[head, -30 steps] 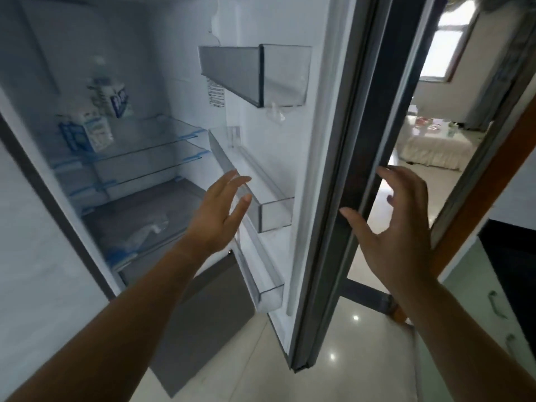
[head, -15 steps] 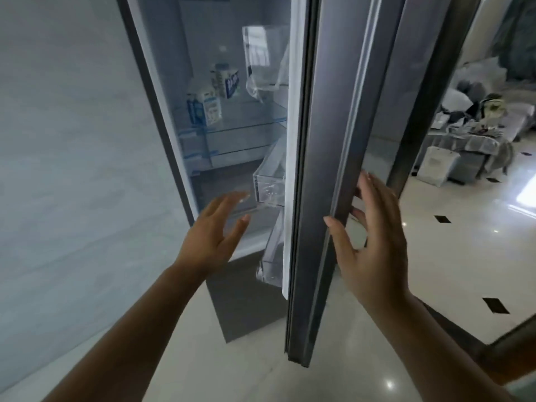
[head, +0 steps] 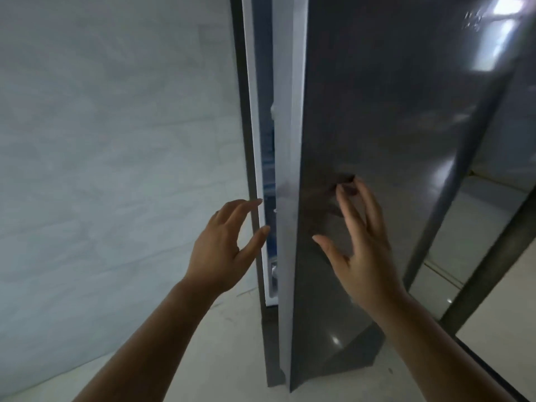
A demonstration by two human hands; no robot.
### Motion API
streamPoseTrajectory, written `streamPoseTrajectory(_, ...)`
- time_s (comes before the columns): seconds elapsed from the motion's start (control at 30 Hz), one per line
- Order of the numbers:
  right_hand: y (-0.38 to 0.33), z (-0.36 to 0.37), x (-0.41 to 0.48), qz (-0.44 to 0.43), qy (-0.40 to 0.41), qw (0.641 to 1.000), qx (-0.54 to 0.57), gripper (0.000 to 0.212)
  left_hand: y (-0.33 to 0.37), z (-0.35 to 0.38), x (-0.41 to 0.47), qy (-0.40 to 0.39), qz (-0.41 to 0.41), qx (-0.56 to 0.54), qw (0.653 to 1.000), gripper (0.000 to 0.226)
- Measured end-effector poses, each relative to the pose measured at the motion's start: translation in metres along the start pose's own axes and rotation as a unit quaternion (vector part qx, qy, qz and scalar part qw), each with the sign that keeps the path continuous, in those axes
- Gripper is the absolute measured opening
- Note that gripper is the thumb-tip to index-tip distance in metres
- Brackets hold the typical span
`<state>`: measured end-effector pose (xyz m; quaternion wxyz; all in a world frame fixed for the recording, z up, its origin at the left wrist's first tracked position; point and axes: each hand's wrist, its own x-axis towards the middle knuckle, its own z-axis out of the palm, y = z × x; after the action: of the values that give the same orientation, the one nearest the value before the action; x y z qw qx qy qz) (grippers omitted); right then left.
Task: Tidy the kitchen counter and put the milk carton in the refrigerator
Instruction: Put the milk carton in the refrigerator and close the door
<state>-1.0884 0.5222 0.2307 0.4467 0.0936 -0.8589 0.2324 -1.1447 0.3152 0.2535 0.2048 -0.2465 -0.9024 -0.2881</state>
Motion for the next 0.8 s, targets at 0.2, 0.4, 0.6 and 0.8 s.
streamPoseTrajectory(0.2,0.027,0.052,0.053,-0.006,0.016,0.998,-0.061,0.073,-0.031,0.011,0.065,0.009,0.021,-0.04,0.999,0.071)
streamPoseTrajectory(0.4,0.05,0.097,0.088,-0.021,0.008,0.994,-0.105,0.066,-0.06,0.029,0.111,0.017,-0.007,-0.107,0.994,0.068)
streamPoseTrajectory(0.6,0.075,0.136,0.105,-0.041,0.028,0.993,-0.11,0.056,-0.075,0.052,0.134,0.035,-0.022,-0.142,0.989,0.059)
streamPoseTrajectory(0.8,0.086,0.143,0.104,-0.082,0.048,0.994,-0.062,0.051,-0.071,0.063,0.129,0.078,-0.043,-0.127,0.988,0.05)
